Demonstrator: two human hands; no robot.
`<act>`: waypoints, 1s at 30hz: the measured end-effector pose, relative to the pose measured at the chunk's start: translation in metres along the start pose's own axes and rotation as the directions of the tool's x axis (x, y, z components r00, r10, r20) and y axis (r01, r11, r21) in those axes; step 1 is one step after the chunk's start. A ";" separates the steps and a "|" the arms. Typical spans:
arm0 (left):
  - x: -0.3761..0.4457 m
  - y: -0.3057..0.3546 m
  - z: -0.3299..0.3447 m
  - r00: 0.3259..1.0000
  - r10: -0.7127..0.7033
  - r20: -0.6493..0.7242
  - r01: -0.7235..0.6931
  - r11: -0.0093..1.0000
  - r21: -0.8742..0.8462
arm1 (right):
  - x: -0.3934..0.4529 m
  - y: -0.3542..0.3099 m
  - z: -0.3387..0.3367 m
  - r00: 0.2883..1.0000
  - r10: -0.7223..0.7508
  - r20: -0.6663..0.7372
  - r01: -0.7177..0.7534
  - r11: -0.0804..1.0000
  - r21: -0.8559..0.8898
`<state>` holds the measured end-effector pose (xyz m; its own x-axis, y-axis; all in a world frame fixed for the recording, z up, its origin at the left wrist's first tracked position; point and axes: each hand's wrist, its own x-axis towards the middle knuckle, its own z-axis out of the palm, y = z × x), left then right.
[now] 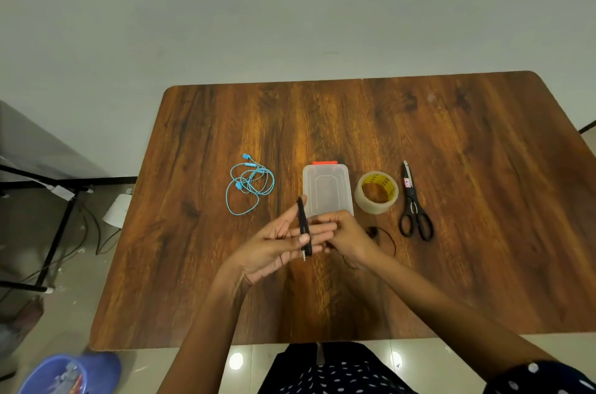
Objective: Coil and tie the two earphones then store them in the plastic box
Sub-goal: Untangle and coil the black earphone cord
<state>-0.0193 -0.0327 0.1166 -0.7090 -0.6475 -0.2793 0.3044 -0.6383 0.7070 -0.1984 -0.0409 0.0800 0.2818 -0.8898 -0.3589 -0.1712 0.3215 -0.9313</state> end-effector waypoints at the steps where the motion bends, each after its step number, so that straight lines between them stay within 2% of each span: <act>1: 0.001 -0.001 -0.002 0.999 0.018 -0.036 -0.018 1.000 -0.010 | -0.002 0.003 0.004 1.000 0.002 0.002 -0.002 0.999 -0.041; 7: 0.007 -0.007 -0.009 0.949 0.135 -0.283 -0.127 0.991 0.047 | -0.017 0.003 0.015 0.985 -0.167 0.044 0.172 0.947 -0.272; 9: 0.008 -0.007 -0.010 0.941 0.134 -0.312 -0.107 0.989 0.101 | -0.019 0.001 0.015 0.974 -0.209 0.083 0.224 0.878 -0.422; 12: 0.006 -0.009 -0.009 0.948 0.104 -0.301 -0.031 0.971 0.237 | -0.020 -0.011 0.007 0.966 -0.224 0.132 0.255 0.716 -0.650; 14: 0.006 -0.011 -0.009 0.945 0.102 -0.311 -0.014 0.962 0.273 | -0.020 -0.019 -0.001 0.957 -0.235 0.167 0.282 0.634 -0.720; 16: 0.007 -0.014 -0.013 0.938 0.126 -0.322 -0.054 0.973 0.226 | -0.020 -0.026 -0.003 0.950 -0.216 0.226 0.312 0.608 -0.730; 20: 0.007 -0.018 -0.019 0.916 0.156 -0.370 -0.217 0.967 -0.130 | -0.021 -0.032 0.001 0.931 -0.198 0.307 0.364 0.582 -0.727; 22: 0.006 -0.019 -0.018 0.905 0.152 -0.396 -0.243 0.951 -0.190 | -0.020 -0.035 0.000 0.927 -0.218 0.306 0.375 0.567 -0.734; 23: 0.005 -0.019 -0.017 0.908 0.140 -0.396 -0.218 0.962 -0.162 | -0.019 -0.037 -0.002 0.922 -0.231 0.311 0.388 0.544 -0.744; 25: 0.004 -0.018 -0.013 0.929 0.081 -0.361 -0.074 0.997 0.035 | -0.017 -0.041 -0.004 0.909 -0.247 0.335 0.415 0.476 -0.776; 27: 0.001 -0.019 -0.011 0.962 -0.018 -0.271 0.083 0.970 0.229 | -0.014 -0.046 -0.008 0.907 -0.225 0.356 0.421 0.442 -0.792; 30: -0.004 -0.018 -0.011 0.971 -0.166 -0.170 0.213 0.923 0.321 | -0.005 -0.055 -0.022 0.914 -0.167 0.371 0.402 0.509 -0.761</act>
<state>-0.0146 -0.0234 0.0976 -0.6310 -0.5940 -0.4989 -0.0744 -0.5938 0.8012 -0.2113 -0.0615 0.1344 0.6362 -0.7464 -0.1955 -0.6926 -0.4407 -0.5710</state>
